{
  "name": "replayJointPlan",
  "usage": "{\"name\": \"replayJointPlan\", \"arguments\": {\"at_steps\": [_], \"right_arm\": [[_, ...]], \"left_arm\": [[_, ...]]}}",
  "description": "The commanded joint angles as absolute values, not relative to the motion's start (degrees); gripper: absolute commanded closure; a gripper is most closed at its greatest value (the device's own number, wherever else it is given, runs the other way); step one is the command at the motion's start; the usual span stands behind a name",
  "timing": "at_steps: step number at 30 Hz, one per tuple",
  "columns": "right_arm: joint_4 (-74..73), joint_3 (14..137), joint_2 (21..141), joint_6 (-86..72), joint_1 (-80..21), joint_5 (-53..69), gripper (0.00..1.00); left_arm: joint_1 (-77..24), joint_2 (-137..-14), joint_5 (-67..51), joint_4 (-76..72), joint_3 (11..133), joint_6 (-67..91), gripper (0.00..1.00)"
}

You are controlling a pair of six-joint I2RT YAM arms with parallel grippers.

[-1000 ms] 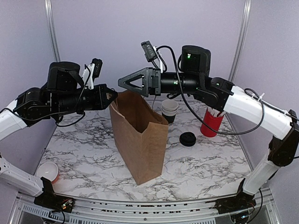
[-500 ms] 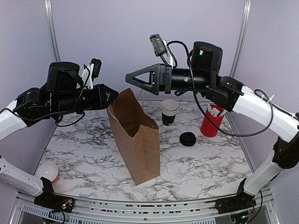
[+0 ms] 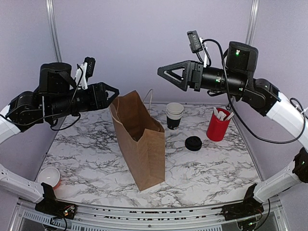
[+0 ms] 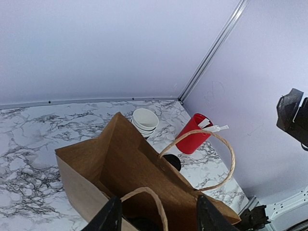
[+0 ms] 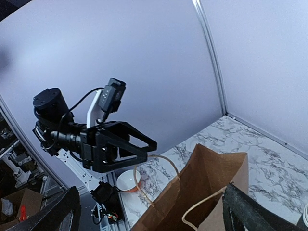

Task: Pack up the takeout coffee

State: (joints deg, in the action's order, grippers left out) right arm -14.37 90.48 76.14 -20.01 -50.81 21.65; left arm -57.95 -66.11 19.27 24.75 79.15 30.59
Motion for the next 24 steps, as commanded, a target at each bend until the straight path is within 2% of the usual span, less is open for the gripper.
{"name": "replayJointPlan", "arguments": {"at_steps": [1,7,14,19,24], "right_arm": [[-18.9,88.2,73.3,-19.8,-48.9,13.5,0.00],[-23.3,86.3,70.8,-19.6,-48.6,4.5,0.00],[-28.0,82.0,68.4,-21.1,-45.1,-7.7,0.00],[-34.9,78.4,67.2,-24.7,-37.1,-10.2,0.02],[-39.0,74.5,64.9,-25.1,-28.7,-10.8,0.08]], "left_arm": [[-57.6,-64.0,21.6,25.4,78.2,29.8,0.42],[-57.6,-62.5,23.9,25.4,77.7,29.1,0.29],[-57.6,-60.6,27.0,24.6,76.7,29.1,0.01],[-57.5,-59.4,30.0,24.4,75.3,29.6,0.01],[-57.0,-56.9,32.8,24.3,73.8,29.9,0.01]]}}
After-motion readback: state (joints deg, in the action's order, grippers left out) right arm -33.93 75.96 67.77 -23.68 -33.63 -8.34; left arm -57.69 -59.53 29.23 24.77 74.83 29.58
